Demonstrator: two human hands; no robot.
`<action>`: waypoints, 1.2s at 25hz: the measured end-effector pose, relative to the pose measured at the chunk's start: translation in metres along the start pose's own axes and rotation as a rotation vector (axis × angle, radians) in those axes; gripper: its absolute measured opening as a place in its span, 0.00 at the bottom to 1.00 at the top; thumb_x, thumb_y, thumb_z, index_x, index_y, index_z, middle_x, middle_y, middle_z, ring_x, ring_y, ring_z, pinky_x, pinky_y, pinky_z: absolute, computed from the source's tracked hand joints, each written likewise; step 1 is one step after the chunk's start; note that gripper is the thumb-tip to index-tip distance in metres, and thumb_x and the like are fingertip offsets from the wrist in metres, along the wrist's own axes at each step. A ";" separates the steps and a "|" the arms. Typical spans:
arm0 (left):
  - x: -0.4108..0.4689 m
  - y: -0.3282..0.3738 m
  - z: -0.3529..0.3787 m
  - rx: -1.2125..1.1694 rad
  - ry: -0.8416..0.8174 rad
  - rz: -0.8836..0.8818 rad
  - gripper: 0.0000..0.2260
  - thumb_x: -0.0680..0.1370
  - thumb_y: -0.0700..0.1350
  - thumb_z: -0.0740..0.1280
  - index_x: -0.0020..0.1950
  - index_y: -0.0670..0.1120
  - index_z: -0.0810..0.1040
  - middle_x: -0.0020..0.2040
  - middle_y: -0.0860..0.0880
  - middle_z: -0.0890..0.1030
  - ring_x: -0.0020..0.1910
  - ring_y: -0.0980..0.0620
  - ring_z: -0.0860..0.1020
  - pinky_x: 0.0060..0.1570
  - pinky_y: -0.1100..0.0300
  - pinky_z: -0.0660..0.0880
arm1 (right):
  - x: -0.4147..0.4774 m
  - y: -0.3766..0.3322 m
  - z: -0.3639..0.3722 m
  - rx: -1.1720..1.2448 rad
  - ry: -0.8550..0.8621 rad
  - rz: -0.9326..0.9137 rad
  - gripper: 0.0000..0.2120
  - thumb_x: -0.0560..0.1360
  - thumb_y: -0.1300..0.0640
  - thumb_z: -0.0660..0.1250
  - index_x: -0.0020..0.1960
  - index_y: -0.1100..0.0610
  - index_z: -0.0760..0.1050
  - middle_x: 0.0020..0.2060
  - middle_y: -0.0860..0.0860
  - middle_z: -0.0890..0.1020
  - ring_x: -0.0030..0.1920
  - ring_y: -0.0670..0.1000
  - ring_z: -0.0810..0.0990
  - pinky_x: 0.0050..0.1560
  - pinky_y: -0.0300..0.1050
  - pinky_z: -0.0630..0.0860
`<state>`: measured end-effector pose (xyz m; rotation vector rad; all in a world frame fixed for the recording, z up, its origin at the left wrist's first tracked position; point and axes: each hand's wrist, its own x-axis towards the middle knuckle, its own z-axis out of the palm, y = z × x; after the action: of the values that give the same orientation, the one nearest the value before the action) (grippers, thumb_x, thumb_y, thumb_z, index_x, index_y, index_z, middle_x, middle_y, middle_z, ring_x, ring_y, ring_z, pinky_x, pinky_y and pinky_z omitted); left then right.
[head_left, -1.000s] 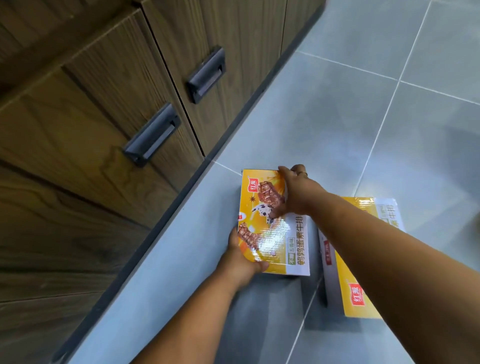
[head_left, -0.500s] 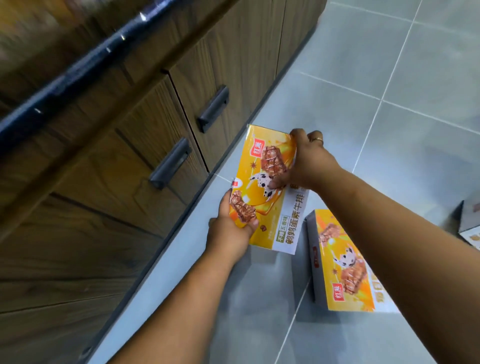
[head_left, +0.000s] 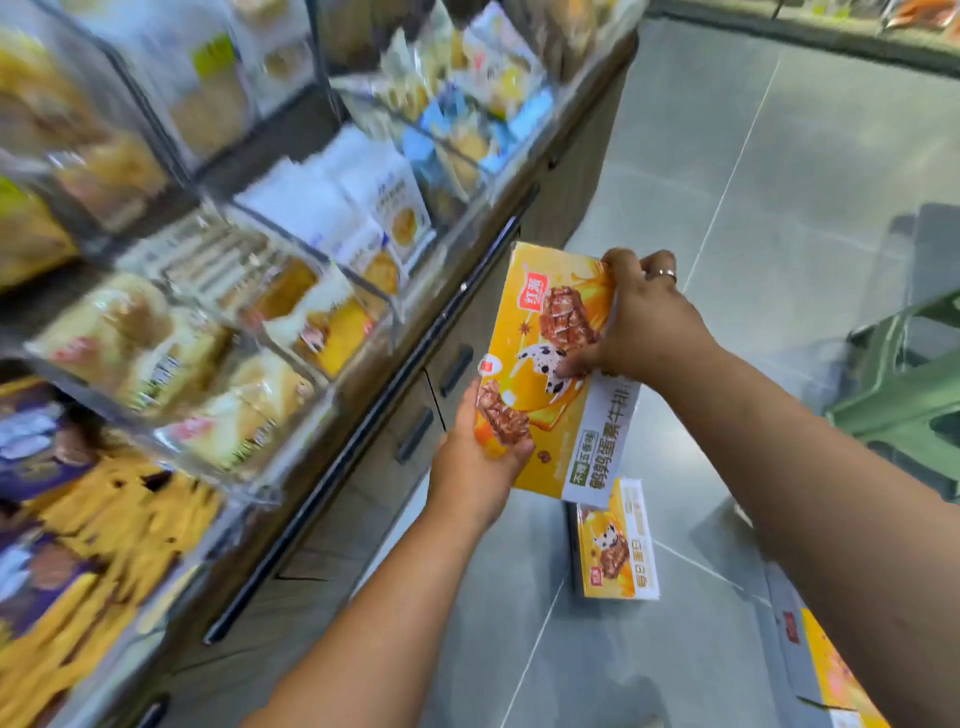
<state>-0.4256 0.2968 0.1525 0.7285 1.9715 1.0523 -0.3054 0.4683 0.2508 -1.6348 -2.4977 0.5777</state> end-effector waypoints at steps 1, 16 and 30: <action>-0.016 0.033 -0.015 0.026 0.015 0.021 0.40 0.62 0.58 0.74 0.71 0.68 0.61 0.59 0.54 0.80 0.58 0.51 0.79 0.60 0.49 0.75 | -0.009 -0.013 -0.035 -0.003 0.016 -0.008 0.56 0.49 0.36 0.82 0.69 0.48 0.58 0.64 0.57 0.62 0.55 0.64 0.77 0.57 0.55 0.74; -0.248 0.304 -0.187 0.149 0.385 0.129 0.40 0.70 0.54 0.76 0.76 0.59 0.56 0.69 0.50 0.73 0.65 0.47 0.74 0.63 0.55 0.71 | -0.149 -0.169 -0.339 0.142 0.128 -0.321 0.58 0.54 0.36 0.80 0.73 0.51 0.52 0.68 0.63 0.61 0.63 0.67 0.70 0.59 0.59 0.71; -0.503 0.302 -0.290 -0.463 1.131 0.099 0.30 0.68 0.43 0.79 0.65 0.52 0.69 0.56 0.49 0.79 0.47 0.55 0.78 0.44 0.56 0.77 | -0.327 -0.281 -0.359 0.554 -0.081 -0.798 0.44 0.61 0.44 0.81 0.68 0.48 0.58 0.56 0.55 0.72 0.56 0.58 0.74 0.51 0.51 0.73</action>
<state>-0.3579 -0.0584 0.6978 -0.1074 2.3879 2.1973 -0.3084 0.1670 0.7242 -0.3826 -2.4293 1.0674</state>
